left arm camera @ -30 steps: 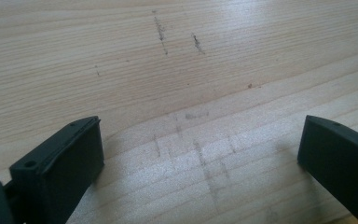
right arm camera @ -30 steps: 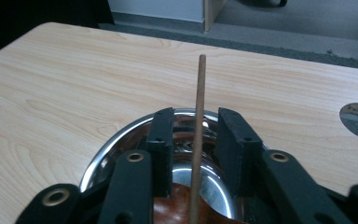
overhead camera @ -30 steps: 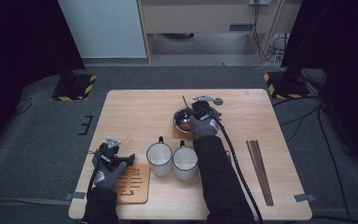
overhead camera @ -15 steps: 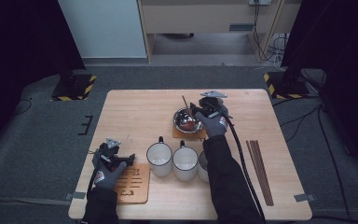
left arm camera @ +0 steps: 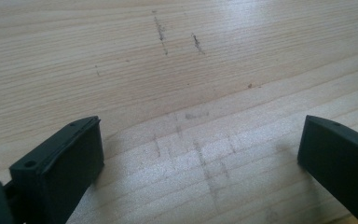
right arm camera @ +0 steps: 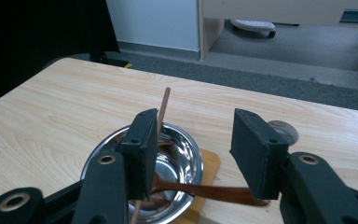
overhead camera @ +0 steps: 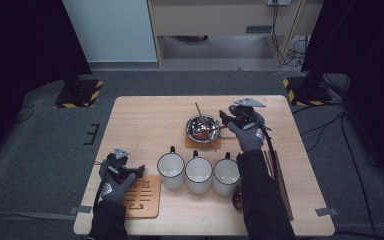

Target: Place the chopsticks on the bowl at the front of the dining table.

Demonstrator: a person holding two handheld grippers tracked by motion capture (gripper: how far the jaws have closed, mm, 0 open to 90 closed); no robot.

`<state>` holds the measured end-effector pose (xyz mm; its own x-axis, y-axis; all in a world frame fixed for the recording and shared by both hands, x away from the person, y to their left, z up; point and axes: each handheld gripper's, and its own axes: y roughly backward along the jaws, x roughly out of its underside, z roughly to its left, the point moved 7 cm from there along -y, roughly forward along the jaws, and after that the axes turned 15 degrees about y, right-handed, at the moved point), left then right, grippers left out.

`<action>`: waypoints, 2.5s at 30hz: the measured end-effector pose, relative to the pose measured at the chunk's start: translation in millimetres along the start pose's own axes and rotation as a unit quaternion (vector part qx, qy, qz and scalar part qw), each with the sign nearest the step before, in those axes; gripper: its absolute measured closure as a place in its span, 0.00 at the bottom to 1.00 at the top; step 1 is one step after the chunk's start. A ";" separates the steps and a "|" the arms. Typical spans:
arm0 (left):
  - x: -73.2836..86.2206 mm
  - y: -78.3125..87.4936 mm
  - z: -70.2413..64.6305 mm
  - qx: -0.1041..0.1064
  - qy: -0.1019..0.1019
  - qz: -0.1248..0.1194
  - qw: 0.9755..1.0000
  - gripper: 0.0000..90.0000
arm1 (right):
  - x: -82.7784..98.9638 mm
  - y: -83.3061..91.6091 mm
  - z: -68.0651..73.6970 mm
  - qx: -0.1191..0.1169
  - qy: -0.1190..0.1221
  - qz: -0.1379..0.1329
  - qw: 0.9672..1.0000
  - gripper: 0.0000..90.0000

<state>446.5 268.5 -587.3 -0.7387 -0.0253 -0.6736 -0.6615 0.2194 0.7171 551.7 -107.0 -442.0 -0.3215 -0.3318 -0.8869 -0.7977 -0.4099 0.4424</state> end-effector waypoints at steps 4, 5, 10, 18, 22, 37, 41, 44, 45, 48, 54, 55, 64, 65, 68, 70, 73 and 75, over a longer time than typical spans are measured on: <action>0.0 0.0 0.0 0.000 0.000 0.000 1.000 0.00 | 7.0 14.4 -6.7 0.004 0.003 -0.003 1.000 0.56; 0.0 0.0 0.0 0.000 0.000 0.000 1.000 0.00 | 9.3 18.2 -8.7 0.005 0.003 -0.003 1.000 0.56; 0.0 0.0 0.0 0.000 0.000 0.000 1.000 0.00 | 22.0 36.8 -20.9 0.011 0.003 -0.007 1.000 0.55; 0.0 0.0 0.0 0.000 0.000 0.000 1.000 0.00 | 43.3 65.6 -38.9 0.026 -0.001 -0.011 1.000 0.54; 0.0 0.0 0.0 0.000 0.000 0.000 1.000 0.00 | 55.5 77.0 -44.5 0.027 -0.002 -0.014 1.000 0.54; 0.0 0.0 0.0 0.000 0.000 0.000 1.000 0.00 | 111.7 116.1 -52.7 0.027 -0.009 -0.013 1.000 0.53; 0.0 0.0 0.0 0.000 0.000 0.000 1.000 0.00 | 129.4 123.1 -53.5 0.025 -0.011 -0.005 1.000 0.53; 0.0 0.0 0.0 0.000 0.000 0.000 1.000 0.00 | 141.2 126.5 -52.4 0.022 -0.014 -0.003 1.000 0.55; 0.0 0.0 0.0 0.000 0.000 0.000 1.000 0.00 | 145.3 127.6 -52.2 0.022 -0.014 0.000 1.000 0.55; 0.0 0.0 0.0 0.000 0.000 0.000 1.000 0.00 | 155.3 128.2 -53.1 0.025 -0.015 0.013 0.999 0.55; 0.1 0.1 -0.1 -0.001 0.000 0.000 1.000 0.00 | 169.5 128.8 -50.6 0.024 -0.015 0.025 0.999 0.55; 0.1 0.1 0.0 -0.001 0.000 0.000 1.000 0.00 | 171.5 128.3 -49.9 0.024 -0.016 0.028 0.999 0.55; 0.1 0.1 -0.1 -0.001 0.000 0.000 1.000 0.00 | 190.9 119.1 -40.8 0.022 -0.002 0.077 0.997 0.61; 0.1 0.1 -0.1 -0.001 0.000 0.000 1.000 0.00 | 192.8 118.5 -40.1 0.022 -0.003 0.084 0.996 0.62; 0.1 0.1 -0.1 -0.001 0.000 0.000 1.000 0.00 | 197.1 117.4 -39.2 0.021 -0.004 0.095 0.995 0.66; 0.1 0.1 -0.1 -0.001 0.000 0.000 1.000 0.00 | 198.6 117.4 -39.8 0.021 -0.002 0.100 0.995 0.67; 0.1 0.1 -0.1 -0.001 0.000 0.000 1.000 0.00 | 201.2 117.3 -41.0 0.026 -0.001 0.107 0.994 0.69; 0.1 0.1 -0.1 -0.001 0.000 0.000 1.000 0.00 | 203.2 117.0 -41.1 0.027 -0.001 0.113 0.993 0.71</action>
<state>446.4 268.5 -587.3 -0.7386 -0.0247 -0.6737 -0.6617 0.2182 0.7173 414.1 -257.3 -565.0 -0.4965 -0.4079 -0.7662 -0.7311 -0.2794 0.6225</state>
